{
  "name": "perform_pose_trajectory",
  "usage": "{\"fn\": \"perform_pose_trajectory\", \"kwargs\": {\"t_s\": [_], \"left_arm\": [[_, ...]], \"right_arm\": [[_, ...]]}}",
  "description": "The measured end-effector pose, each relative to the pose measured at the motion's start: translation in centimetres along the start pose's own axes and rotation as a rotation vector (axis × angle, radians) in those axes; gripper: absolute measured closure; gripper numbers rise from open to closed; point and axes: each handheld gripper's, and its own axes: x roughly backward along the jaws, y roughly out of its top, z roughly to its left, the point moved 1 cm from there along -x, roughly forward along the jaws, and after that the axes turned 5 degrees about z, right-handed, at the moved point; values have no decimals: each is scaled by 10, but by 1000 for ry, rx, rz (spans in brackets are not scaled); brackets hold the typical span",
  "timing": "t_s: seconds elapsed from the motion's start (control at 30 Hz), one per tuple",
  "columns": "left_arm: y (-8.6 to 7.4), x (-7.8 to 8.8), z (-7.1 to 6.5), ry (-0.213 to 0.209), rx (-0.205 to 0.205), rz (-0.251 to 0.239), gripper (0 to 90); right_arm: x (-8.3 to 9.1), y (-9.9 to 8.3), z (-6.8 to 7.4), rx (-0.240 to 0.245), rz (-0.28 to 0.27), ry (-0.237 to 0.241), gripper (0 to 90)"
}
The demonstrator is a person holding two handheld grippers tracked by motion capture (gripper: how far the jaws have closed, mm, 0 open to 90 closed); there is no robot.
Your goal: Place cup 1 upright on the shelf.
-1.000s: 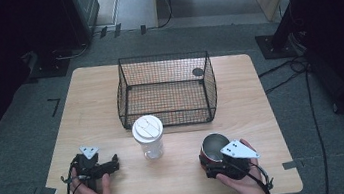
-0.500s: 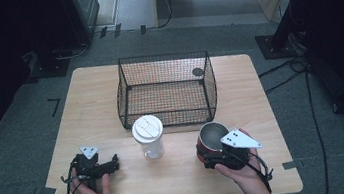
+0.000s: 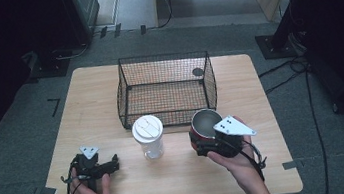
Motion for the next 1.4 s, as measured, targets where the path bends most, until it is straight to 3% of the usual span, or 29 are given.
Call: {"fn": "perform_pose_trajectory", "kwargs": {"t_s": [0.23, 0.43, 0.67, 0.87, 1.4], "left_arm": [[0, 0, 0, 0, -1, 1, 1], [0, 0, 0, -1, -1, 2, 1], [0, 0, 0, 0, -2, 4, 1], [0, 0, 0, -2, -1, 3, 1], [0, 0, 0, 0, 0, 1, 1]], "right_arm": [[-7, 11, 0, -6, -68, -31, 75], [-14, 19, -2, -46, -106, -117, 74], [-19, 30, -4, -59, -141, -132, 74], [-27, 41, -10, -76, -217, -143, 74], [-51, 75, -12, -35, -287, -153, 74]]}}
